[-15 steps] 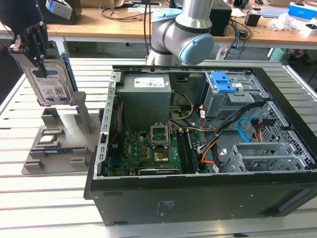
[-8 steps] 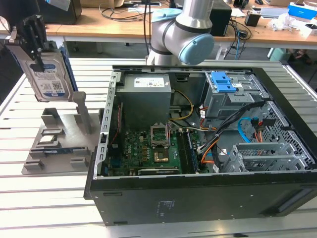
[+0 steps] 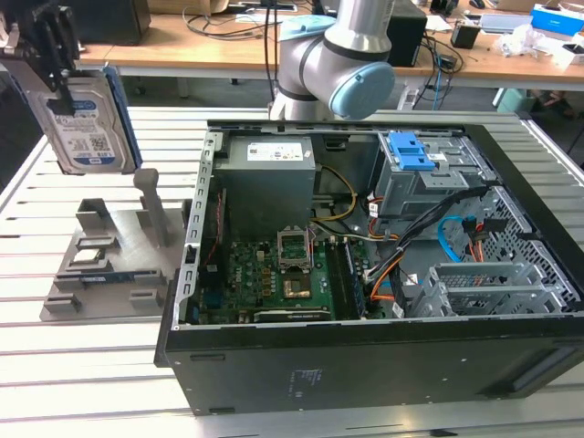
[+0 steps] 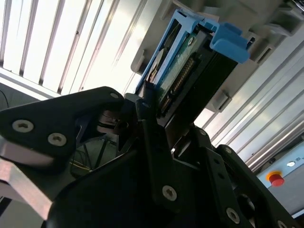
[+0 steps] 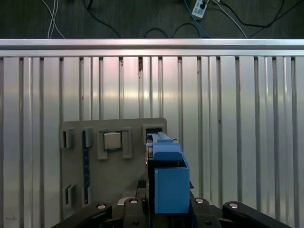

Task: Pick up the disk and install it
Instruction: 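Pick up the disk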

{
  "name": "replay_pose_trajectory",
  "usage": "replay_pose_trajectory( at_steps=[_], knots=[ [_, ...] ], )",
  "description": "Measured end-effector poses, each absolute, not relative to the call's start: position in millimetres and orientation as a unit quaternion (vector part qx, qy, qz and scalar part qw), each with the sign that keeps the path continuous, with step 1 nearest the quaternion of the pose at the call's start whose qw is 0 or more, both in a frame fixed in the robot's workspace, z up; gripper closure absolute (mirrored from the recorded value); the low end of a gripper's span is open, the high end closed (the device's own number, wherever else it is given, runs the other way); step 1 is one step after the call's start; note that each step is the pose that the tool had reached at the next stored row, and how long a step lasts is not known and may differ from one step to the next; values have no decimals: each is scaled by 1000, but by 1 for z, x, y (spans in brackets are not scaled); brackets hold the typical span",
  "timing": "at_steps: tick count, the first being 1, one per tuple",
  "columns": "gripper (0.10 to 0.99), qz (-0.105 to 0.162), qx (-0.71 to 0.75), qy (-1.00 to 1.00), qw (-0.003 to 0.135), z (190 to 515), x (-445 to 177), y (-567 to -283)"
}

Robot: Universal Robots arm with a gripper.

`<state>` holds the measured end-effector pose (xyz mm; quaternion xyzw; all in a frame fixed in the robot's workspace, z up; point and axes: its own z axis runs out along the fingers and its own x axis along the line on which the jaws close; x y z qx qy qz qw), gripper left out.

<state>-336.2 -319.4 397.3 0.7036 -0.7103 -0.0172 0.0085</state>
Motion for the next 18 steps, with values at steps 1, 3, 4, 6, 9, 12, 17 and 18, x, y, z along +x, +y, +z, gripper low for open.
replay_pose_trajectory(
  at_steps=[1, 3, 4, 6, 9, 12, 17, 18],
  knots=[
    [725, -17, 704, -710, 8, 400, -336, -319],
    [725, -17, 704, -710, 8, 404, -336, -319],
    [725, -17, 704, -710, 8, 406, -336, -319],
    [725, -17, 704, -710, 9, 410, -336, -319],
    [725, -17, 704, -710, 9, 416, -336, -319],
    [725, -18, 704, -710, 9, 426, -336, -319],
    [725, -18, 704, -710, 9, 437, -336, -319],
    [725, -18, 704, -710, 9, 439, -336, -319]
  ],
)
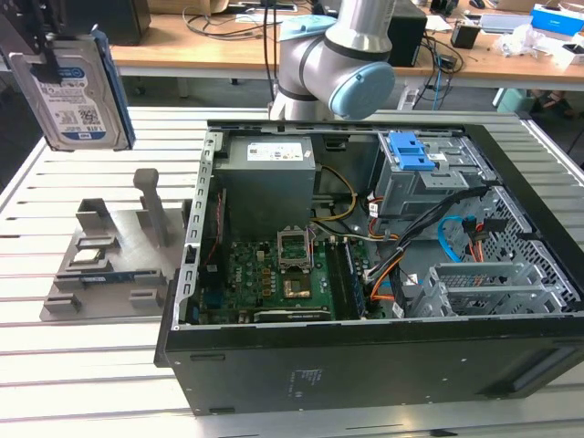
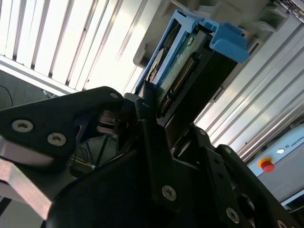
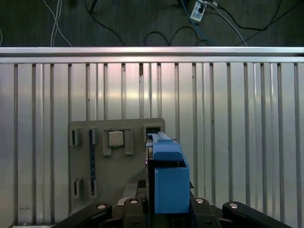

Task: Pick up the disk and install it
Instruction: 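Pick up the disk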

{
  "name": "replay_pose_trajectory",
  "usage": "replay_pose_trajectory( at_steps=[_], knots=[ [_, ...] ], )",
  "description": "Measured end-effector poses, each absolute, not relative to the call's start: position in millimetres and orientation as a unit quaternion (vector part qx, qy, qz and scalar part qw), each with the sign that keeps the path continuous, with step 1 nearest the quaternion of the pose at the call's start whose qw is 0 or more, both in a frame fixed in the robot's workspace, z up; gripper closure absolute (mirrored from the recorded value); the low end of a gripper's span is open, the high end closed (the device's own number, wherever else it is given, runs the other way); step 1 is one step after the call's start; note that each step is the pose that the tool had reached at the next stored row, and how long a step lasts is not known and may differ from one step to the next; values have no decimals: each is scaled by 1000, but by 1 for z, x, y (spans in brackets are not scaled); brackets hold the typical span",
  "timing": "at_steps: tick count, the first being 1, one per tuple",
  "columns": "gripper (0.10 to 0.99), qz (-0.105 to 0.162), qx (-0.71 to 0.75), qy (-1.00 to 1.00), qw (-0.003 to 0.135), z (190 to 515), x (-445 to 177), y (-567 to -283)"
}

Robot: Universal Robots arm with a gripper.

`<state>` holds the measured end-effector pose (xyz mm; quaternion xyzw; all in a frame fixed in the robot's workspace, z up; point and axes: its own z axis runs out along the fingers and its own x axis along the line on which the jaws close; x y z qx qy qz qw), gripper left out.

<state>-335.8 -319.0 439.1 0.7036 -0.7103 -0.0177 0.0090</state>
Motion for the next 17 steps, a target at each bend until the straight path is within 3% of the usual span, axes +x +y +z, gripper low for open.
replay_pose_trajectory(
  at_steps=[17],
  knots=[
    [725, -19, 704, -710, 10, 487, -335, -318]
  ],
)
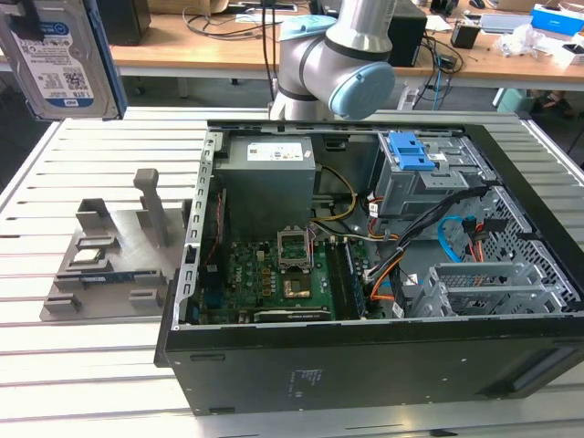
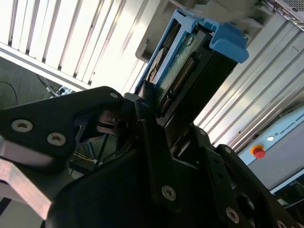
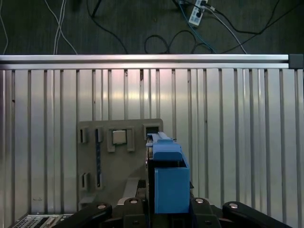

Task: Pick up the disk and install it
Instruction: 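Pick up the disk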

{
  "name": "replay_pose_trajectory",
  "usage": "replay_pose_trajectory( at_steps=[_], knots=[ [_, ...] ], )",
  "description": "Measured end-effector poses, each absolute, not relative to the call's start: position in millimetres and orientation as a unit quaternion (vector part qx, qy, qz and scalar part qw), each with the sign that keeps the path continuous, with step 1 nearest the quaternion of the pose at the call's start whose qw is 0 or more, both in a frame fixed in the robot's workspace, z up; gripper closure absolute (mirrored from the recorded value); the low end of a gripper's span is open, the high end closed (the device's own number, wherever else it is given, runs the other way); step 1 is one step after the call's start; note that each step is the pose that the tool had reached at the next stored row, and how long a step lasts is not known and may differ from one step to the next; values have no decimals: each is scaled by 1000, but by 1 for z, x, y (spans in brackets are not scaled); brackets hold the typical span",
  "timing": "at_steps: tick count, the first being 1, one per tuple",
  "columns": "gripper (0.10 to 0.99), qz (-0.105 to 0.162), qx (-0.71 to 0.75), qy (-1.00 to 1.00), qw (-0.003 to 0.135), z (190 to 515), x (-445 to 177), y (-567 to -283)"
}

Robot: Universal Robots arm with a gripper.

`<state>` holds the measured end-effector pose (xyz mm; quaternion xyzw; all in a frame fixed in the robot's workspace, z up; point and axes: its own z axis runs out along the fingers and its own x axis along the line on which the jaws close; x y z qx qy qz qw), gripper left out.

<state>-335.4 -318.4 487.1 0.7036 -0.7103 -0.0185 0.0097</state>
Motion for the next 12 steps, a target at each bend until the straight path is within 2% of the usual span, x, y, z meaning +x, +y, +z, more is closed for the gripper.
replay_pose_trajectory(
  at_steps=[5, 12],
  knots=[
    [725, -19, 704, -710, 10, 501, -335, -318],
    [725, -19, 704, -710, 10, 501, -335, -318]
  ],
)
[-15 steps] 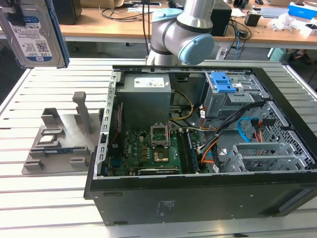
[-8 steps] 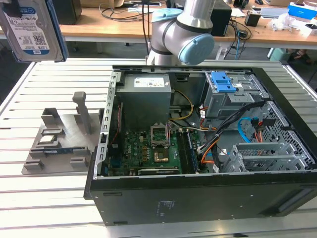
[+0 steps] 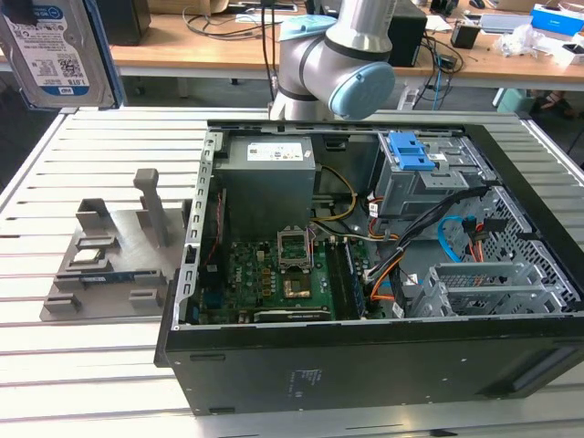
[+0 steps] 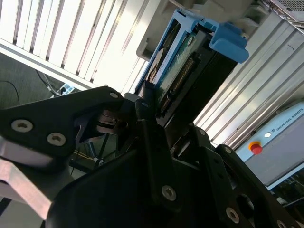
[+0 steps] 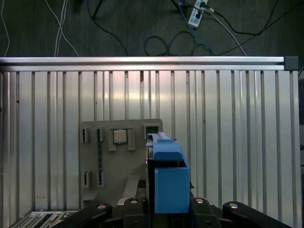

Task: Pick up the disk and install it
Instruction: 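Pick up the disk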

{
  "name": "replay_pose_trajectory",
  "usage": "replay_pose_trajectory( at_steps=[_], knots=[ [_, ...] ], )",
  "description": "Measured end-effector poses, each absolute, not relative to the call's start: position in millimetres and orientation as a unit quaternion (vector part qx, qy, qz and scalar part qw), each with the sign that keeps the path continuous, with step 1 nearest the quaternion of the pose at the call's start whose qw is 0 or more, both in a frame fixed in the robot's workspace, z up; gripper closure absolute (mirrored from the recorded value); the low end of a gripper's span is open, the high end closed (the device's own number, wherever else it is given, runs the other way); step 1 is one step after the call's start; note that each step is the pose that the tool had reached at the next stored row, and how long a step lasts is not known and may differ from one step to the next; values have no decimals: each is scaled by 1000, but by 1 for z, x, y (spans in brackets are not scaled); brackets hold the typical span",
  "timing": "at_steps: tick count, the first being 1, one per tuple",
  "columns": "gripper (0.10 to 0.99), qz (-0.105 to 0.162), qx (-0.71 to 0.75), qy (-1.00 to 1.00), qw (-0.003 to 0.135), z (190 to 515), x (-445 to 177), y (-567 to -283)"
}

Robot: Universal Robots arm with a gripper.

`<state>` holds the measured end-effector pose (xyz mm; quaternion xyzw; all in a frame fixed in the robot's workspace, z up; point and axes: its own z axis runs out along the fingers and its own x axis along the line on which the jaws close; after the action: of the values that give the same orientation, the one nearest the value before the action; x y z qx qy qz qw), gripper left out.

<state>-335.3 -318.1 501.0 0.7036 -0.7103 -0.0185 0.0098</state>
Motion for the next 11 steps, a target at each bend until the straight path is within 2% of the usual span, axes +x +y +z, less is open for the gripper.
replay_pose_trajectory(
  at_steps=[11],
  knots=[
    [725, -19, 704, -710, 10, 501, -303, -318]
  ],
)
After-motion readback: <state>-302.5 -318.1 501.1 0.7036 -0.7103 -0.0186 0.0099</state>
